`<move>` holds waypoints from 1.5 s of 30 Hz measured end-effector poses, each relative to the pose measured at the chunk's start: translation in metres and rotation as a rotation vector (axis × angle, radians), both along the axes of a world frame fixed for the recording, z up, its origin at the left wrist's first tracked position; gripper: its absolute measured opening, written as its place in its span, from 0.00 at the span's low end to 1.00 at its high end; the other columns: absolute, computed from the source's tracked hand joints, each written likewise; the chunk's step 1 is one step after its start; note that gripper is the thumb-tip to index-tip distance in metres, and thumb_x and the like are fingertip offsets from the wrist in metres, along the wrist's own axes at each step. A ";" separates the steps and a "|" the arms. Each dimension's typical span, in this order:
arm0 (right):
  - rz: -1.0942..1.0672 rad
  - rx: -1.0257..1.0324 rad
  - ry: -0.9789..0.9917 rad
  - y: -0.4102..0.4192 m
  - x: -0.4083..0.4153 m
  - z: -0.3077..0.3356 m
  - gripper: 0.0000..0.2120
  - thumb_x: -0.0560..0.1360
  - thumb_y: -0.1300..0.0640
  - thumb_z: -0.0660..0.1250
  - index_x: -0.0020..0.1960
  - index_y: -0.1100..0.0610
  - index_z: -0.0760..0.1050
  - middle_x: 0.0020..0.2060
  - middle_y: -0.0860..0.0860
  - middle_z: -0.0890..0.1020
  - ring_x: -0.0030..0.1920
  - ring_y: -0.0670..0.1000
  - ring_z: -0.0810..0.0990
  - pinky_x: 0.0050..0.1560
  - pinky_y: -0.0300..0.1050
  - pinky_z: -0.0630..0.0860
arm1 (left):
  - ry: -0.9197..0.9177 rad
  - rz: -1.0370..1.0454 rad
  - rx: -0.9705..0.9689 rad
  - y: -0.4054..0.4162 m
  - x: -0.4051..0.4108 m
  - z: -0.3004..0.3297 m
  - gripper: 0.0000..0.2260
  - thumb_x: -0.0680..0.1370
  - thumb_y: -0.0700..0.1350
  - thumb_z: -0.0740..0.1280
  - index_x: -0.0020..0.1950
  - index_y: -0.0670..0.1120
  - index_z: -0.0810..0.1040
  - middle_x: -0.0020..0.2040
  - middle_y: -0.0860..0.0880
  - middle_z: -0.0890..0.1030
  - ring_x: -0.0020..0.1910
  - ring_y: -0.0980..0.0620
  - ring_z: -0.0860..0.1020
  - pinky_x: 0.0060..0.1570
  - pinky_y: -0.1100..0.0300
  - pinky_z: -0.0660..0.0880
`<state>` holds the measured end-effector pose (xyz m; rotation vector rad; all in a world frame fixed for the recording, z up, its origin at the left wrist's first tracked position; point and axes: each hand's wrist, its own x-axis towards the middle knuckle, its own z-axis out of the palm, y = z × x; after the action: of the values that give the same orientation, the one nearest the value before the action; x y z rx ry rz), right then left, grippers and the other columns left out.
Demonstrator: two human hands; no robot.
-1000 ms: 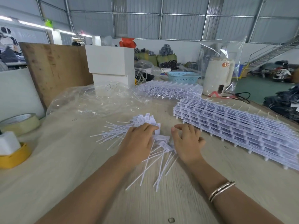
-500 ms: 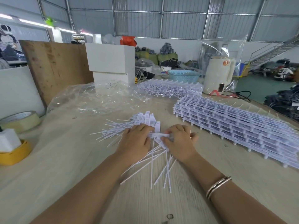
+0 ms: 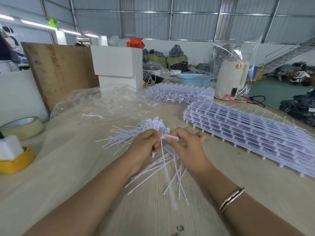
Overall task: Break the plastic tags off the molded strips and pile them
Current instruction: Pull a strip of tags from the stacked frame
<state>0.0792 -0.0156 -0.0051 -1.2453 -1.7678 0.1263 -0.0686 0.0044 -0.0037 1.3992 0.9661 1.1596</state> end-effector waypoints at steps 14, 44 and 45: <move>-0.297 -0.240 -0.033 0.015 0.012 -0.007 0.09 0.77 0.46 0.63 0.52 0.46 0.79 0.53 0.45 0.72 0.61 0.49 0.64 0.58 0.46 0.54 | 0.503 0.130 0.214 0.016 -0.001 0.027 0.03 0.76 0.50 0.66 0.44 0.52 0.75 0.34 0.57 0.75 0.33 0.59 0.73 0.35 0.64 0.68; -0.176 -0.279 0.356 -0.008 0.043 -0.002 0.24 0.81 0.48 0.52 0.35 0.51 0.80 0.23 0.45 0.74 0.26 0.41 0.73 0.31 0.34 0.67 | 1.478 0.004 0.476 -0.032 -0.001 0.004 0.13 0.82 0.45 0.53 0.65 0.43 0.66 0.59 0.45 0.74 0.56 0.44 0.74 0.47 0.55 0.67; -0.181 -0.259 0.391 -0.006 0.046 -0.003 0.25 0.82 0.48 0.52 0.34 0.52 0.80 0.22 0.46 0.74 0.25 0.41 0.72 0.30 0.33 0.67 | 1.456 -0.015 0.491 -0.033 -0.004 0.004 0.13 0.82 0.45 0.53 0.65 0.43 0.65 0.59 0.44 0.74 0.56 0.44 0.73 0.48 0.55 0.66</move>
<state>0.1248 -0.0215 -0.0082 -1.4464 -1.3243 0.4738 -0.0724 -0.0282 0.0007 2.7172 1.6475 0.1575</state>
